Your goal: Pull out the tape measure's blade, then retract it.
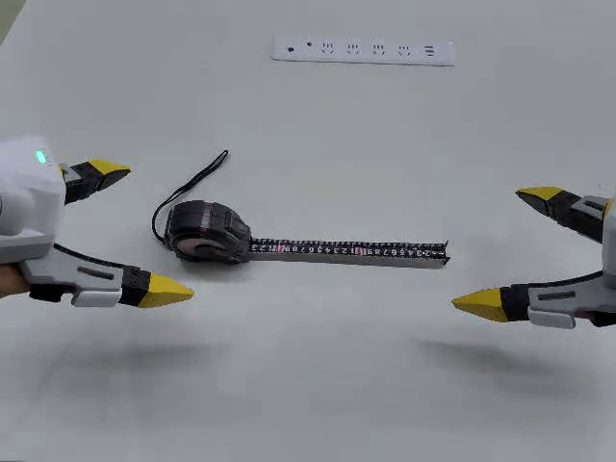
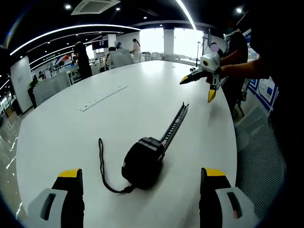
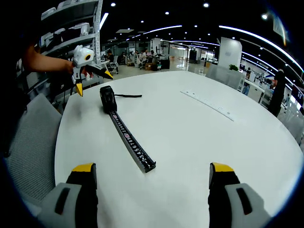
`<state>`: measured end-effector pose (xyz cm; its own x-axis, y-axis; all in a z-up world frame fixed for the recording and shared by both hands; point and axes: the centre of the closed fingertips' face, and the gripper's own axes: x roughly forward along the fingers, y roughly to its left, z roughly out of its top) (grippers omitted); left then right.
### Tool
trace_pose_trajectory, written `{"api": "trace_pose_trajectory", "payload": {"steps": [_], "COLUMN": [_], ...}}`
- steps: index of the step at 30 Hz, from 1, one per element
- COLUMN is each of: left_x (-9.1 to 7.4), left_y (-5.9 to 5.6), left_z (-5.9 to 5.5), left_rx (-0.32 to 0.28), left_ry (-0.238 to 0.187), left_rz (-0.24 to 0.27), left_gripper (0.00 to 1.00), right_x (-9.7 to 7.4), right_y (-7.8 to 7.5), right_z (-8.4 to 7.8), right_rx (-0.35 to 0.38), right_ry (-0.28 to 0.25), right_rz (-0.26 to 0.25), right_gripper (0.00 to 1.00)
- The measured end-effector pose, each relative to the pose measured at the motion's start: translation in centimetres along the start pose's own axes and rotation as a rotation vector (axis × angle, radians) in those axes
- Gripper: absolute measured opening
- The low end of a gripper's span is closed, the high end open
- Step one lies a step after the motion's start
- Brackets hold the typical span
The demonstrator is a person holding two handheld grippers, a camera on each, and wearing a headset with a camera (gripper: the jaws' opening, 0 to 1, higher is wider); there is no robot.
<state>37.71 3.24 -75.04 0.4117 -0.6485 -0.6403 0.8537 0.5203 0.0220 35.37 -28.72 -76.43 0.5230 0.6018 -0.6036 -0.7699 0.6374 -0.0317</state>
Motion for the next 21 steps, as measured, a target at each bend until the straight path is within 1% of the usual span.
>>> {"api": "trace_pose_trajectory", "payload": {"steps": [4,7,8,9,11,13,16,21], "left_x": [-0.5,-0.9,-1.0,-1.2,-1.3,-1.4,-1.4,-1.7], "left_y": [-0.7,-1.0,-1.1,-1.3,-1.6,-1.9,-2.2,-3.2], "left_z": [-0.5,-0.8,-0.7,-0.6,-0.6,-0.6,-0.6,-0.4], "left_rx": [-0.031,-0.042,-0.052,-0.071,-0.073,-0.091,-0.103,-0.129], "left_ry": [-0.010,-0.013,-0.021,-0.039,-0.048,-0.059,-0.068,-0.089], "left_rz": [0.019,0.039,0.046,0.056,0.073,0.081,0.098,0.136], "left_gripper": [1.00,1.00,1.00,1.00,1.00,1.00,1.00,1.00], "right_x": [-0.6,-0.9,-1.0,-1.1,-1.2,-1.4,-1.6,-1.8], "right_y": [0.6,1.1,1.2,1.4,1.8,2.1,2.4,3.5], "right_z": [-0.1,-0.4,-0.4,-0.4,-0.5,-0.5,-0.4,-0.3], "right_rx": [0.019,0.031,0.035,0.042,0.049,0.053,0.060,0.078], "right_ry": [-0.008,-0.006,-0.007,-0.009,-0.008,-0.011,-0.011,-0.014], "right_rz": [-0.021,-0.030,-0.033,-0.039,-0.045,-0.054,-0.075,-0.095], "right_gripper": [1.00,1.00,1.00,1.00,1.00,1.00,1.00,1.00]}}
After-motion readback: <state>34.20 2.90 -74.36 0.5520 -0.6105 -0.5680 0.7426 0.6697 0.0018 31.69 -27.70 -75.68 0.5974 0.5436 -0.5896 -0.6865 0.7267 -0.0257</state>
